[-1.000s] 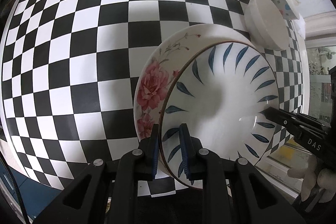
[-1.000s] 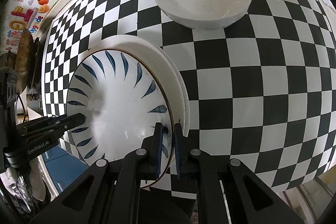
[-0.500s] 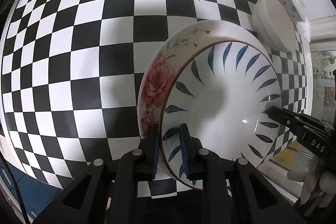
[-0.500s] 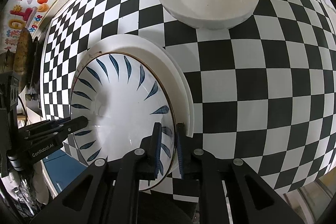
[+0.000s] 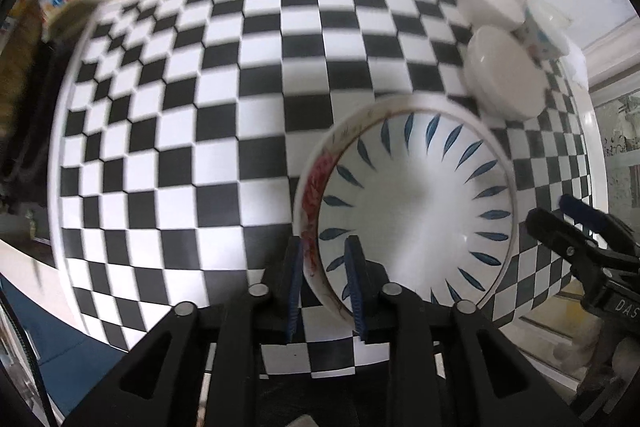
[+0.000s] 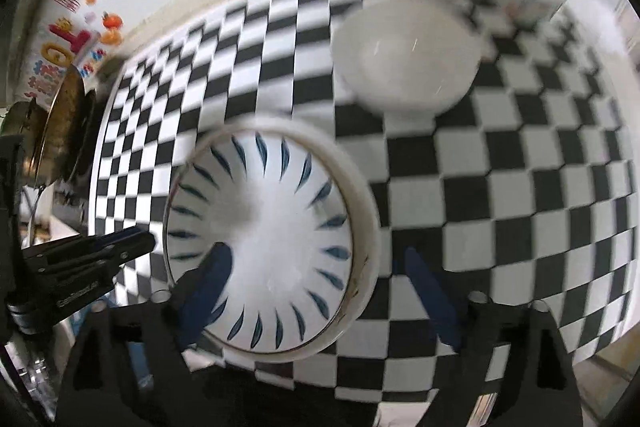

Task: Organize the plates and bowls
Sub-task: 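Lower the blue-striped plate onto the stack and open both tools, then raise both tools away from the plate stack toward the bowls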

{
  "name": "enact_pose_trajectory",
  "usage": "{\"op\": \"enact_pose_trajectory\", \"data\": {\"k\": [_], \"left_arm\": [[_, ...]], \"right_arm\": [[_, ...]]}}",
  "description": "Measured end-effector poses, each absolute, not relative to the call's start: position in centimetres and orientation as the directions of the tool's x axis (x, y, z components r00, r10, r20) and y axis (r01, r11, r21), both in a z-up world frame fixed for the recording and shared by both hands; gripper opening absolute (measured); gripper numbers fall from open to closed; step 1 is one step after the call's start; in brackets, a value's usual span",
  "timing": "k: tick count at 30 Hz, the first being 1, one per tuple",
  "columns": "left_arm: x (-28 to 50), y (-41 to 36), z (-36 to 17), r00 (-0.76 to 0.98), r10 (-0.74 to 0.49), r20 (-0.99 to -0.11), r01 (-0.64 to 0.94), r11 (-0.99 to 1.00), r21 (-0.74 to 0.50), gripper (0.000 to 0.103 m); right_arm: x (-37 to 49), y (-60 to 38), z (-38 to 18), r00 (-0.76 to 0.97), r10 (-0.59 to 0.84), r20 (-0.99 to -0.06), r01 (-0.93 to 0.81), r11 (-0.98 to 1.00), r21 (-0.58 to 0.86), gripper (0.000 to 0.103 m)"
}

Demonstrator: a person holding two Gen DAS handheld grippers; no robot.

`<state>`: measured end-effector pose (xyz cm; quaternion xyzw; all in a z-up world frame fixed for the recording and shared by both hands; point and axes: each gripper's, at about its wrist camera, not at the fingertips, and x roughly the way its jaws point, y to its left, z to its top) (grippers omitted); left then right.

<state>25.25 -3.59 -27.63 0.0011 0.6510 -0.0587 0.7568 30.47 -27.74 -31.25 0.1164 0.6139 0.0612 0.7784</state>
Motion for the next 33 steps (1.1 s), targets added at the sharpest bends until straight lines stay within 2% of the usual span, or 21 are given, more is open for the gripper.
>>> {"op": "enact_pose_trajectory", "data": {"k": [2,3,5,7,10,16,25,33], "left_arm": [[24.6,-3.5,-26.2,0.186,-0.086,-0.979,0.091,0.993,-0.07,0.033],[24.4,-3.4,-25.6,0.203,-0.088,-0.975,0.092,0.993,-0.07,0.036],[23.8,-3.2,-24.3,0.242,-0.086,-0.967,0.093,0.994,-0.065,0.05],[23.2,-3.1,-23.2,0.278,-0.081,-0.957,0.097,0.994,-0.055,0.057],[22.2,-3.2,-21.5,0.326,-0.073,-0.942,0.105,0.994,-0.04,0.058],[19.6,-3.1,-18.4,0.378,-0.092,-0.921,0.12,0.992,-0.05,0.086],[14.5,-3.0,-14.3,0.447,-0.11,-0.888,0.15,0.988,-0.047,0.086],[10.7,-2.6,-12.0,0.469,-0.102,-0.877,0.166,0.986,-0.026,0.086]], "right_arm": [[29.8,-27.6,-29.8,0.289,0.205,-0.935,0.049,0.972,0.228,0.097],[29.4,-27.6,-29.2,0.305,0.204,-0.93,0.052,0.972,0.23,0.098],[28.7,-27.6,-28.2,0.321,0.207,-0.924,0.061,0.969,0.238,0.099],[27.8,-27.4,-27.1,0.343,0.209,-0.916,0.059,0.968,0.243,0.099],[26.1,-26.7,-25.2,0.38,0.196,-0.904,0.048,0.972,0.231,0.099],[22.1,-25.9,-20.6,0.454,0.177,-0.873,0.068,0.97,0.232,0.099],[16.0,-23.3,-13.9,0.543,0.11,-0.832,0.037,0.987,0.155,0.099],[12.3,-22.3,-11.3,0.551,0.098,-0.829,0.034,0.99,0.14,0.099]]}}
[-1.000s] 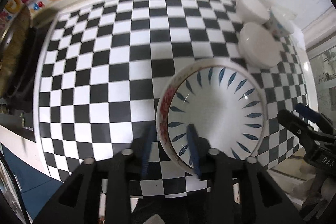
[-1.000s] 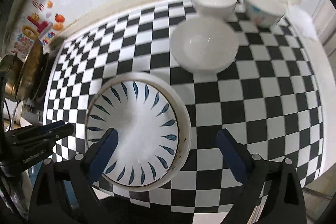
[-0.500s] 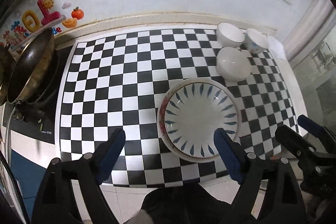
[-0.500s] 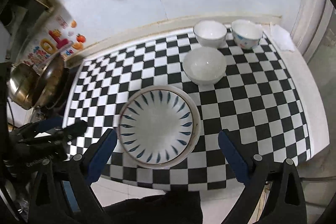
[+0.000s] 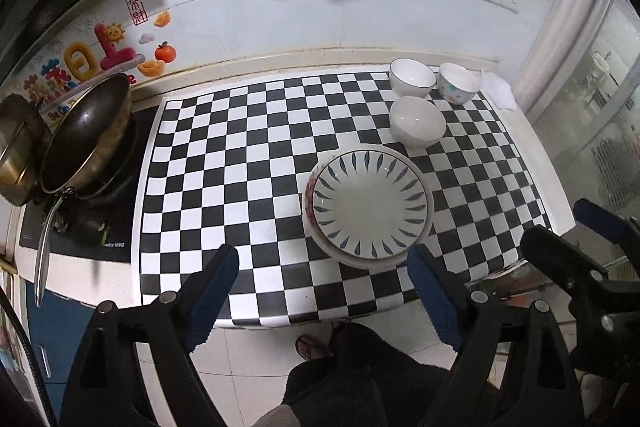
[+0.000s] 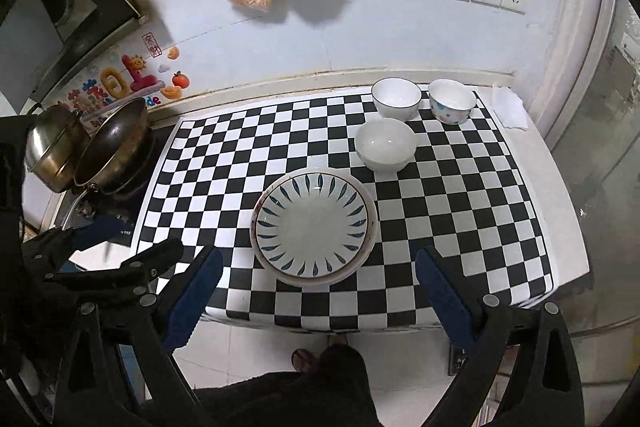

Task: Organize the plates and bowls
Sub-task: 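Raise both tools away from the plate stack toward the bowls, then grasp the rim of the black-rimmed white bowl with both tools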

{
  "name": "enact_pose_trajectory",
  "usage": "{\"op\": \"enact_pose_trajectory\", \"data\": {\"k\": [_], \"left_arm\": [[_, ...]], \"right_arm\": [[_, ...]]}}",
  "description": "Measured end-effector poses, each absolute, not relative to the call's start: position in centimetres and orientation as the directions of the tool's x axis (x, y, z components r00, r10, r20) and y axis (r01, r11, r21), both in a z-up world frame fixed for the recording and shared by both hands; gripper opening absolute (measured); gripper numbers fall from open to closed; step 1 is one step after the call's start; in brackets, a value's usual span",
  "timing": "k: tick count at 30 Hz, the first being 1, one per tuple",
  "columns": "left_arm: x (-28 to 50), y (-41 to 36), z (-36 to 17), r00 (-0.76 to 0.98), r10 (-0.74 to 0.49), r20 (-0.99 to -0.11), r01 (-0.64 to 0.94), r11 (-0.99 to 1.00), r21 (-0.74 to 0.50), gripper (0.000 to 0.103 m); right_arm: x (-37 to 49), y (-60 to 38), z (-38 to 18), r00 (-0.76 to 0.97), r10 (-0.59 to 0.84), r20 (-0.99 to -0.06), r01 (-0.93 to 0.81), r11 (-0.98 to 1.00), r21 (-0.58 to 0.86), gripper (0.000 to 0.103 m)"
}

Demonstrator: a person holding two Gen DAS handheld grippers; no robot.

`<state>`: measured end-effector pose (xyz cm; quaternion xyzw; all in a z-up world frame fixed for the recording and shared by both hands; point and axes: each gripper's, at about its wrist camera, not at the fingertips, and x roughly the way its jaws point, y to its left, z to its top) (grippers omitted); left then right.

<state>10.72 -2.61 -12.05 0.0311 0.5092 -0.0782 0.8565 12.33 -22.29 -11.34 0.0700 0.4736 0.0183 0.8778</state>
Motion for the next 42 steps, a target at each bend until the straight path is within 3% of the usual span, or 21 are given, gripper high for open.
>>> {"op": "enact_pose_trajectory", "data": {"k": [7,14,22,24,26,31,34,38,42], "left_arm": [[11.2,-3.0,-11.6,0.481,-0.092,-0.872,0.132,0.991,-0.031,0.086],[16.8,-5.9,-13.9,0.418,-0.131,-0.899,0.111,0.989,-0.093,0.086],[28.9,-11.6,-19.8,0.28,-0.184,-0.942,0.066,0.983,-0.173,0.086],[32.3,-13.4,-22.4,0.205,-0.181,-0.962,0.058,0.983,-0.172,0.085],[35.0,-14.7,-24.9,0.14,-0.181,-0.973,0.041,0.983,-0.177,0.077],[39.3,-16.9,-30.1,0.018,-0.168,-0.986,0.007,0.986,-0.168,0.063],[40.8,-18.0,-32.6,-0.038,-0.17,-0.985,-0.002,0.985,-0.171,0.053],[41.7,-18.6,-34.6,-0.074,-0.165,-0.984,-0.009,0.986,-0.164,0.032],[42.0,-18.5,-35.3,-0.079,-0.182,-0.98,-0.027,0.983,-0.181,0.021]], "right_arm": [[12.6,-23.4,-11.2,0.543,0.174,-0.821,0.014,0.976,0.216,0.099],[17.6,-28.1,-13.1,0.555,0.193,-0.809,0.022,0.969,0.247,0.099],[29.3,-38.1,-21.3,0.406,0.264,-0.875,0.128,0.932,0.34,0.096],[32.0,-40.1,-24.0,0.365,0.289,-0.885,0.151,0.92,0.362,0.092],[35.3,-41.8,-27.2,0.307,0.307,-0.901,0.157,0.917,0.366,0.077],[41.0,-43.1,-33.1,0.196,0.342,-0.919,0.111,0.923,0.368,0.059],[43.0,-43.0,-35.5,0.152,0.371,-0.916,0.093,0.917,0.387,0.041],[45.1,-42.4,-37.4,0.133,0.413,-0.901,0.07,0.903,0.425,0.021],[46.7,-41.4,-38.3,0.117,0.402,-0.908,0.048,0.911,0.409,0.015]]}}
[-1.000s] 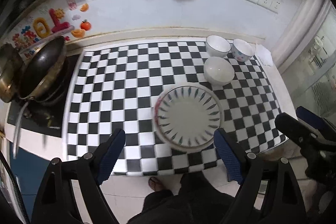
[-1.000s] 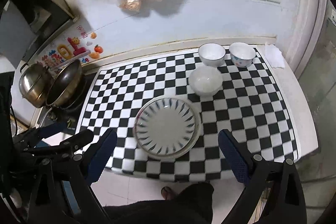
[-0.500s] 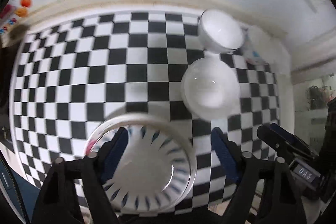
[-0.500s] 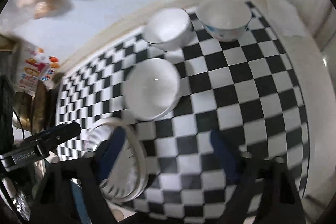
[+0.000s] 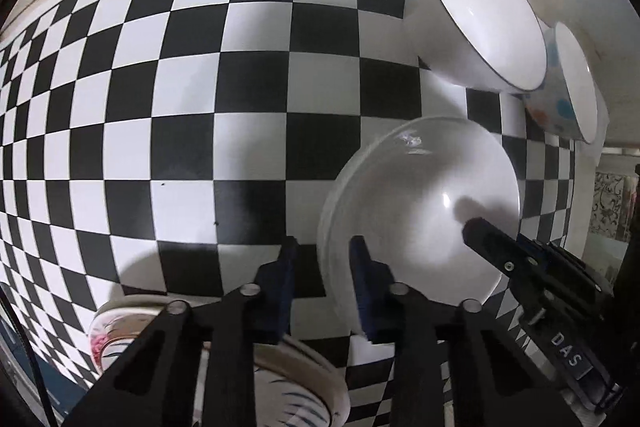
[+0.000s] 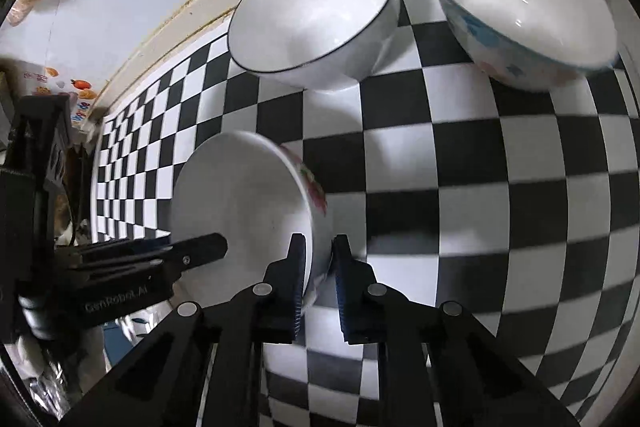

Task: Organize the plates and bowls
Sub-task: 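Grasp the rim of the black-rimmed white bowl with both tools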

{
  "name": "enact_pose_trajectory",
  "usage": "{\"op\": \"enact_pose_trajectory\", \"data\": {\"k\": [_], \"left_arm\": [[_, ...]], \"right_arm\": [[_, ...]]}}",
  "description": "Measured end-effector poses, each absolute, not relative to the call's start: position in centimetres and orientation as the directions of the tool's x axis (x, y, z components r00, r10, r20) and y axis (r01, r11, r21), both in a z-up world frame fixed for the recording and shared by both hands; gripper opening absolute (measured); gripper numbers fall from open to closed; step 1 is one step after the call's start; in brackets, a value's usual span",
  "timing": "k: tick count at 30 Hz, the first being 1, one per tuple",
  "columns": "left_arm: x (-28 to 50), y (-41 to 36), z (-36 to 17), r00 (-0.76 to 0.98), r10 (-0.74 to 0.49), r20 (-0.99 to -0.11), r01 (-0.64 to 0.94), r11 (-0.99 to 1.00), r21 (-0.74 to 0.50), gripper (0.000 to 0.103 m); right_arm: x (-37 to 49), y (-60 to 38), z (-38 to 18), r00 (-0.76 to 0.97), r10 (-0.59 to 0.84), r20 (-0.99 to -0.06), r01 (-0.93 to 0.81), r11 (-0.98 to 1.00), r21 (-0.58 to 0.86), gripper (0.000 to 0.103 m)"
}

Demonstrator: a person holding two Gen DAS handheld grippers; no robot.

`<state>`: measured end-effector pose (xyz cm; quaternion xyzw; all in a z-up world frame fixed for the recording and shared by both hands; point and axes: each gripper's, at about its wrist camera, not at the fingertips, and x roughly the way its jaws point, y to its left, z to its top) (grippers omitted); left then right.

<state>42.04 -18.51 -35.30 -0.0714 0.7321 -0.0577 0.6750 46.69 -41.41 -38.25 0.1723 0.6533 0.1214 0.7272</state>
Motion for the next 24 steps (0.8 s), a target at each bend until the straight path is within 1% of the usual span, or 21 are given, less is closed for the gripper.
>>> {"op": "enact_pose_trajectory", "data": {"k": [2,4,7,10,14,18,24], "left_arm": [[42.0,-18.7,-35.3,-0.075,-0.194,-0.978,-0.025,0.981,-0.193,0.019],[41.8,-19.2,-35.0,-0.065,-0.176,-0.982,-0.015,0.984,-0.176,0.019],[41.2,-19.9,-34.3,-0.054,-0.185,-0.981,-0.002,0.983,-0.186,0.019],[40.1,-20.6,-32.6,-0.03,-0.194,-0.98,0.021,0.981,-0.195,0.019],[37.9,-21.8,-30.5,-0.012,-0.213,-0.977,0.049,0.976,-0.214,0.019],[35.5,-22.9,-29.2,-0.012,-0.238,-0.971,0.076,0.968,-0.238,0.019],[32.6,-24.3,-28.8,-0.025,-0.241,-0.97,0.139,0.96,-0.242,0.019]], "right_arm": [[47.2,-40.9,-38.3,0.113,0.399,-0.91,0.037,0.914,0.405,0.014],[47.6,-40.6,-38.3,0.109,0.394,-0.913,0.026,0.917,0.399,0.013],[47.3,-40.2,-37.8,0.113,0.358,-0.927,0.002,0.933,0.361,0.012],[46.5,-40.6,-37.2,0.109,0.361,-0.926,0.005,0.932,0.363,0.012],[44.3,-41.9,-35.3,0.116,0.384,-0.916,0.014,0.922,0.388,0.012],[41.5,-42.9,-33.3,0.126,0.37,-0.92,-0.006,0.928,0.372,0.012],[37.3,-44.8,-31.8,0.122,0.351,-0.928,0.005,0.935,0.354,0.012]]}}
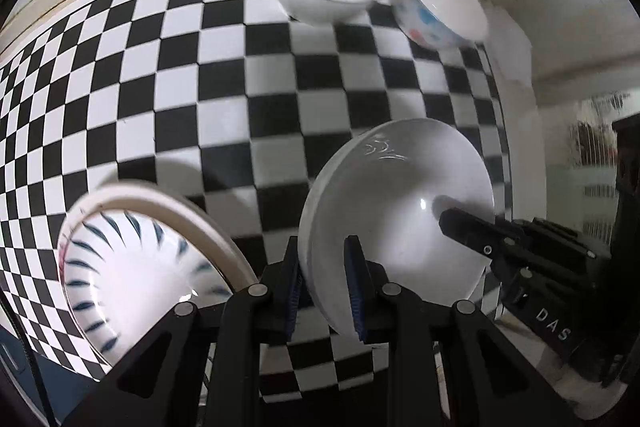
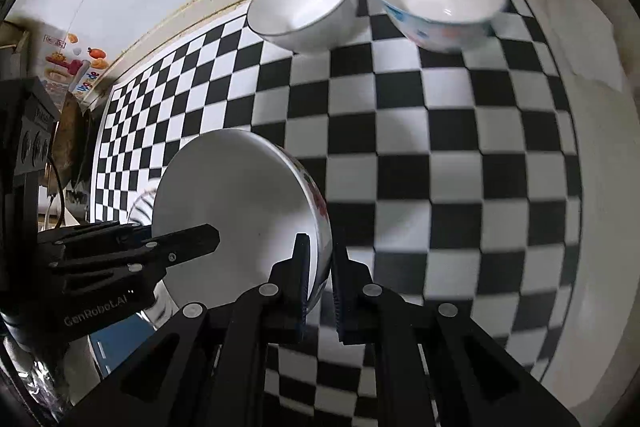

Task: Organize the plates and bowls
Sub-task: 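Grasp the rim of the black-rimmed white bowl with both tools, then lift the black-rimmed bowl with both tools toward the plain white bowl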

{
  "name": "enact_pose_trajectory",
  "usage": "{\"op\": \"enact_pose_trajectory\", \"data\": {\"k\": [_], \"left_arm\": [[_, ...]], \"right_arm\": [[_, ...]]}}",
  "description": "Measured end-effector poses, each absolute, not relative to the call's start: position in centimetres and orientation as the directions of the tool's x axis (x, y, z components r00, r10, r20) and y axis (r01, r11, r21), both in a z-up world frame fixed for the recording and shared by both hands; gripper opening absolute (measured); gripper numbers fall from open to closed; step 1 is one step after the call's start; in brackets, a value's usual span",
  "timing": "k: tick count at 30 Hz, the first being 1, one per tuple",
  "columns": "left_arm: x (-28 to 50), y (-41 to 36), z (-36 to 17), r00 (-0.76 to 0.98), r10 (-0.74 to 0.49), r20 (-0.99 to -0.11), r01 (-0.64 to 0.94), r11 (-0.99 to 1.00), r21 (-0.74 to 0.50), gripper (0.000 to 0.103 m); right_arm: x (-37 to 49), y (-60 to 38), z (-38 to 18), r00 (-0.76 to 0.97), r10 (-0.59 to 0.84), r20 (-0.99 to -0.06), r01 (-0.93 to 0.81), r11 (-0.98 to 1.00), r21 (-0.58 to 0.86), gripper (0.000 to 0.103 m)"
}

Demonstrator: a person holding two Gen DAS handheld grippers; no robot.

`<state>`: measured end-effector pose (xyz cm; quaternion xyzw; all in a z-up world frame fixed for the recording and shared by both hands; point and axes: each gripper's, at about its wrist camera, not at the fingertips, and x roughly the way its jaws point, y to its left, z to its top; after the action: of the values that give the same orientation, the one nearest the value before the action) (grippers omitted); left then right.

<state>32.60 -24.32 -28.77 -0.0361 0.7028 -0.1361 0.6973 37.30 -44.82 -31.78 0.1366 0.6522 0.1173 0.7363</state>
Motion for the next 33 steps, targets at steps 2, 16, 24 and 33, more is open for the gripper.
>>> {"op": "enact_pose_trajectory", "data": {"k": [2,16,24,33], "left_arm": [[31.6,-24.9,-28.9,-0.035,-0.242,-0.97,0.158,0.957,-0.244,0.019],[27.9,-26.8,-32.7,-0.158,-0.198,-0.967,0.2,0.953,-0.228,0.019],[27.4,-27.9,-34.9,-0.208,-0.181,-0.961,0.195,0.955,-0.222,0.019],[30.0,-26.4,-29.9,-0.115,-0.24,-0.964,0.127,0.959,-0.254,0.02]], "right_arm": [[35.8,-45.4,-31.6,0.117,0.347,-0.931,0.016,0.936,0.351,0.012],[30.6,-47.3,-35.0,0.028,0.355,-0.935,0.081,0.931,0.356,0.012],[30.6,-46.6,-36.7,-0.021,0.346,-0.938,0.083,0.936,0.343,0.012],[32.5,-49.2,-34.9,-0.009,0.399,-0.917,0.148,0.907,0.393,0.013]]}}
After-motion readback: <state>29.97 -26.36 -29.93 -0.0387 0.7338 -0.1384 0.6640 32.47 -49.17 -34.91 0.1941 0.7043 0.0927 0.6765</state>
